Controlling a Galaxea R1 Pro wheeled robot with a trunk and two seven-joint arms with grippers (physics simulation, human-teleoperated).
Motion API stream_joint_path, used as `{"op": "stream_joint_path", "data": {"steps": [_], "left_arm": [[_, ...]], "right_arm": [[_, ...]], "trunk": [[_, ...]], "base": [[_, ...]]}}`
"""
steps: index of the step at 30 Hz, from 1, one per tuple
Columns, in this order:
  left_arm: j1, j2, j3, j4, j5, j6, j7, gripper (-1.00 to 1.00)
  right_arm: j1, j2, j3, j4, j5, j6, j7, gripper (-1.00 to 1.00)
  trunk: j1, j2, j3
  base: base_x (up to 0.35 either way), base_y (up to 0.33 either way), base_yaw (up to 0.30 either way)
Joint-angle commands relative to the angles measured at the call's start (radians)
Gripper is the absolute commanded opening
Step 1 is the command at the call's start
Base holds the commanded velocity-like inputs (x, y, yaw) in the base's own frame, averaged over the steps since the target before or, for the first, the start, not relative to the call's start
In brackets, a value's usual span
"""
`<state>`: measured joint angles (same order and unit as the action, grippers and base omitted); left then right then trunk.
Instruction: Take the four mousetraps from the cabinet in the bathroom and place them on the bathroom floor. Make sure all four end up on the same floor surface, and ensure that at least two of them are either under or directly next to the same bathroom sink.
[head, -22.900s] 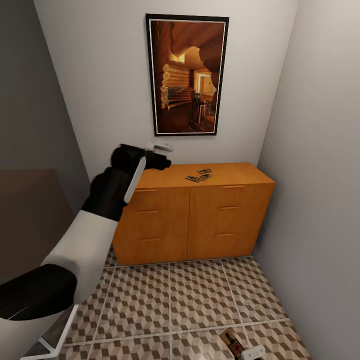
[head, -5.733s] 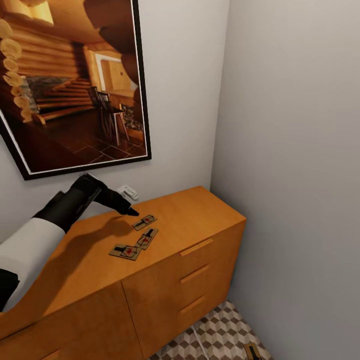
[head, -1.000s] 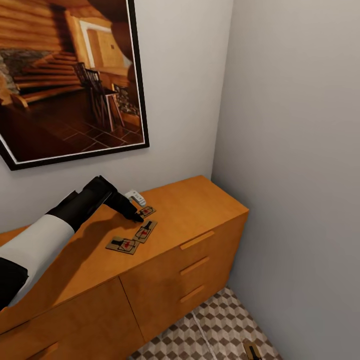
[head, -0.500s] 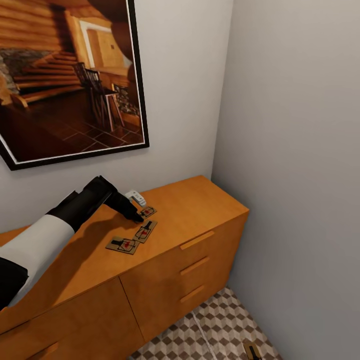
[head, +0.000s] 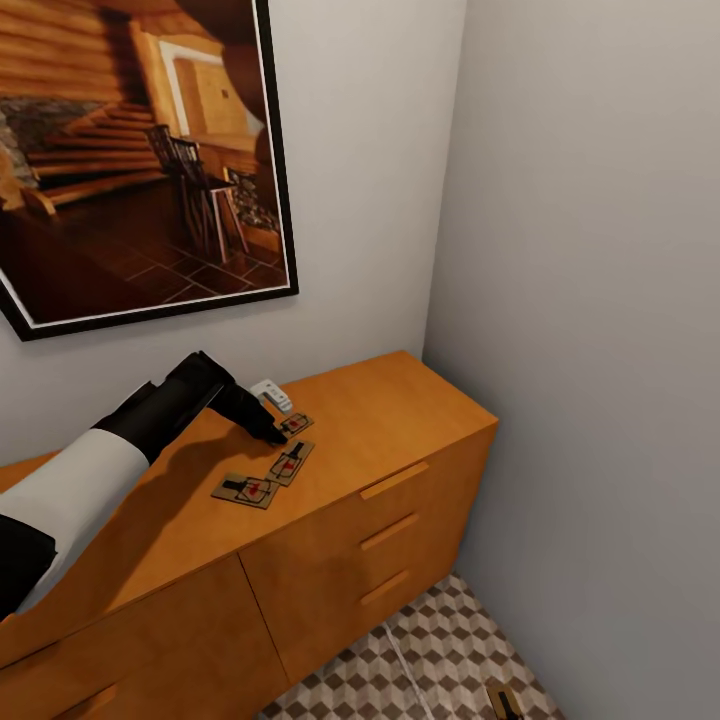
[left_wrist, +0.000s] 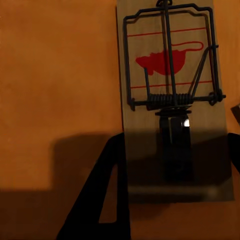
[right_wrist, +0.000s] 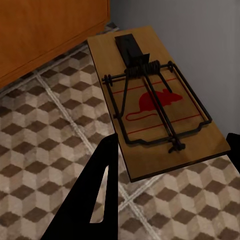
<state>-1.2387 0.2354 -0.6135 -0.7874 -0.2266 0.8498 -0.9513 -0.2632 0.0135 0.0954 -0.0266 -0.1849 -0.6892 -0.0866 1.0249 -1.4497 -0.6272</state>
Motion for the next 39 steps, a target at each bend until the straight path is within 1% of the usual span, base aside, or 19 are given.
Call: {"op": "stream_joint_path", "data": {"steps": [1,15,24,35,39], "left_arm": [[0.034,0.001,-0.003,-0.001,-0.014,0.005,-0.01,-1.0],[0.034,0.001,0.003,-0.016,-0.016,0.005,-0.013,-1.0],[0.034,0.002,0.009,-0.079,-0.014,0.009,-0.014,-1.0],[0.034,0.006,0.013,-0.144,-0.014,0.042,-0.015,-1.0],[0.034,0.015,0.014,-0.194,-0.014,0.093,-0.015,-1.0]], "right_arm": [[-0.001,0.0,0.009,0.001,-0.008,-0.003,-0.004,-1.0],[-0.001,0.0,0.009,0.001,-0.008,-0.002,-0.004,-1.0],[-0.001,0.0,0.009,0.001,-0.008,-0.002,-0.004,-1.0],[-0.001,0.0,0.009,0.001,-0.008,-0.002,-0.004,-1.0],[-0.001,0.0,0.009,0.001,-0.008,-0.002,-0.004,-1.0]], "trunk": [[0.0,0.0,-0.001],[0.0,0.0,-0.001],[0.0,0.0,-0.001],[0.0,0.0,-0.001],[0.0,0.0,-0.001]], "base": [[0.0,0.0,0.0],[0.0,0.0,0.0],[0.0,0.0,0.0],[0.0,0.0,0.0],[0.0,0.0,0.0]]}}
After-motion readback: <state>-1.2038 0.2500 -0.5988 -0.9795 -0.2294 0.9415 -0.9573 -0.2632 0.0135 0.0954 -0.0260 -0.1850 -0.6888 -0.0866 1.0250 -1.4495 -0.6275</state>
